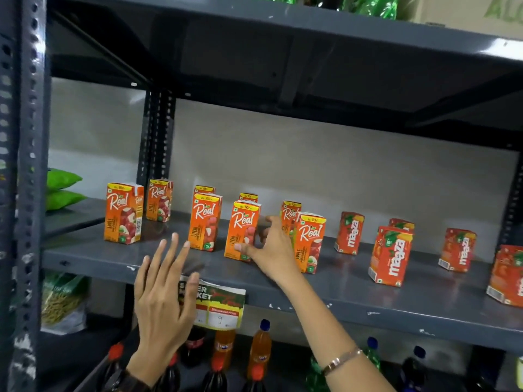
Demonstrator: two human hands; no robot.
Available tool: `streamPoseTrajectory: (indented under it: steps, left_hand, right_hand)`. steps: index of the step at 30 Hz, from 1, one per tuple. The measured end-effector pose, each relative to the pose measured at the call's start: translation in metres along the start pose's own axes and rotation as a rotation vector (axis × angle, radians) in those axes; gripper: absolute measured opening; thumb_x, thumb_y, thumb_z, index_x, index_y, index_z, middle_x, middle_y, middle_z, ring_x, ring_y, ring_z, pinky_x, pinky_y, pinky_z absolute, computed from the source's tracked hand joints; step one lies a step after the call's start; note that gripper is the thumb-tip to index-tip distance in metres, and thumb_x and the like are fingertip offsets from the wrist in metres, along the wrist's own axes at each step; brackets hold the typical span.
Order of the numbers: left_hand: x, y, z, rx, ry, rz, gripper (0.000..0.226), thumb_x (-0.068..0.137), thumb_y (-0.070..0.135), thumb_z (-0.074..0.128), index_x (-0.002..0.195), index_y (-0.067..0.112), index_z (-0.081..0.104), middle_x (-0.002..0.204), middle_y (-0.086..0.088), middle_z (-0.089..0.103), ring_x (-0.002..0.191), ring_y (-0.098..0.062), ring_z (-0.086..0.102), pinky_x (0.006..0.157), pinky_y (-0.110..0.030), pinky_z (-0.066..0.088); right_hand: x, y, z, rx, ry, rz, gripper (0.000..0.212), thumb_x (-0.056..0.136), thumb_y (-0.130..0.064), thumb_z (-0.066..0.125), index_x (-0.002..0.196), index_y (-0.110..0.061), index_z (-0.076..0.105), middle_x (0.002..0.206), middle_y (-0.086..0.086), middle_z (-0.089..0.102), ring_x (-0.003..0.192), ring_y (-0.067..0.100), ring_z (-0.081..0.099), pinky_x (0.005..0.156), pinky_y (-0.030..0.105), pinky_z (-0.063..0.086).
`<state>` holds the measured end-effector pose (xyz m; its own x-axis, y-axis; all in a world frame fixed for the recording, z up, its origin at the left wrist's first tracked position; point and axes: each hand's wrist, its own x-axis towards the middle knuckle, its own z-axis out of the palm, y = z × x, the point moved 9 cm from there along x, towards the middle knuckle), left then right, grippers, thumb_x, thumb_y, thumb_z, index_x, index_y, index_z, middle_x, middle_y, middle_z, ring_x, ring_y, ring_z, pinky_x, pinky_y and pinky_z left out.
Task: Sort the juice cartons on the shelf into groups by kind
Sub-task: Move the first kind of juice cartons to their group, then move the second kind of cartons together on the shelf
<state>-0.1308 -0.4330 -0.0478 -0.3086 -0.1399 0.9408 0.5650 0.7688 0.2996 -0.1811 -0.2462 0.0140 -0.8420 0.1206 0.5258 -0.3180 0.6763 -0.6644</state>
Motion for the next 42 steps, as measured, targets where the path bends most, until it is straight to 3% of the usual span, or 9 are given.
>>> streamPoseTrajectory:
  steps: [8,14,17,25,28,30,33,36,42]
  left_hand:
    - [0.006,0.098,0.012,-0.298,0.098,0.045,0.046,0.097,0.037,0.025,0.139,0.019,0.030,0.144,-0.006,0.038,0.139,-0.013,0.026,0.114,-0.033,0.019]
    - [-0.011,0.220,0.050,-0.513,0.024,0.126,0.046,0.096,0.039,0.023,0.140,0.027,0.031,0.150,0.015,0.029,0.139,-0.013,0.026,0.113,-0.030,0.019]
    - [-0.026,0.283,0.079,-0.607,-0.050,0.148,0.047,0.096,0.041,0.023,0.138,0.022,0.034,0.146,0.003,0.038,0.138,-0.014,0.028,0.111,-0.032,0.022]
    - [-0.067,0.444,0.153,-0.661,-0.240,0.357,0.044,0.095,0.033,0.028,0.136,0.019,0.039,0.144,-0.001,0.040,0.138,-0.012,0.029,0.113,-0.032,0.022]
    - [-0.075,0.468,0.180,-0.576,-0.258,0.382,0.043,0.094,0.033,0.030,0.133,0.019,0.042,0.143,0.001,0.040,0.137,-0.010,0.029,0.113,-0.033,0.024]
    - [-0.080,0.473,0.191,-0.490,-0.244,0.402,0.044,0.095,0.033,0.030,0.134,0.018,0.042,0.142,0.000,0.041,0.137,-0.011,0.029,0.113,-0.035,0.023]
    - [-0.081,0.471,0.197,-0.459,-0.207,0.390,0.046,0.095,0.037,0.026,0.138,0.022,0.035,0.144,0.001,0.040,0.138,-0.014,0.029,0.114,-0.035,0.021]
    - [-0.081,0.470,0.195,-0.473,-0.158,0.382,0.047,0.095,0.039,0.026,0.138,0.022,0.036,0.146,0.002,0.038,0.138,-0.015,0.030,0.115,-0.034,0.021]
    - [-0.082,0.471,0.194,-0.461,-0.157,0.391,0.047,0.094,0.042,0.027,0.138,0.025,0.035,0.151,0.011,0.029,0.137,-0.014,0.031,0.114,-0.033,0.020]
  right_hand:
    - [-0.049,-0.029,-0.124,0.246,0.243,-0.287,0.050,0.069,-0.028,0.078,0.109,-0.029,0.048,0.106,-0.003,0.062,0.096,0.008,0.060,0.079,0.017,0.051]
    - [-0.094,-0.012,-0.232,0.319,0.229,-0.446,0.041,0.067,-0.018,0.079,0.099,-0.029,0.057,0.086,-0.008,0.066,0.082,0.008,0.066,0.073,0.025,0.055]
    - [-0.114,0.022,-0.301,0.260,0.345,-0.446,0.038,0.066,-0.019,0.080,0.096,-0.030,0.059,0.083,-0.008,0.067,0.079,0.007,0.066,0.069,0.022,0.054]
    - [-0.135,0.197,-0.480,0.171,0.725,-0.148,0.025,0.070,-0.013,0.077,0.082,-0.026,0.060,0.078,0.004,0.066,0.065,-0.001,0.061,0.062,0.012,0.049]
    - [-0.134,0.269,-0.519,0.139,0.804,0.017,0.024,0.070,-0.014,0.078,0.085,-0.018,0.059,0.090,0.015,0.069,0.075,0.010,0.065,0.071,0.019,0.053]
    - [-0.126,0.307,-0.531,0.080,0.793,0.139,0.031,0.070,-0.024,0.078,0.092,-0.018,0.057,0.098,0.009,0.067,0.090,0.022,0.065,0.086,0.035,0.052]
    - [-0.106,0.340,-0.534,0.018,0.710,0.265,0.046,0.069,-0.046,0.074,0.101,-0.023,0.051,0.101,-0.005,0.060,0.103,0.021,0.059,0.092,0.039,0.048]
    - [-0.085,0.360,-0.529,-0.071,0.603,0.411,0.071,0.067,-0.058,0.069,0.119,-0.015,0.047,0.118,0.007,0.059,0.110,0.027,0.055,0.093,0.042,0.046]
    - [-0.074,0.378,-0.525,-0.309,0.501,0.602,0.076,0.070,-0.047,0.070,0.122,-0.004,0.035,0.125,0.019,0.055,0.115,0.038,0.051,0.082,0.039,0.041]
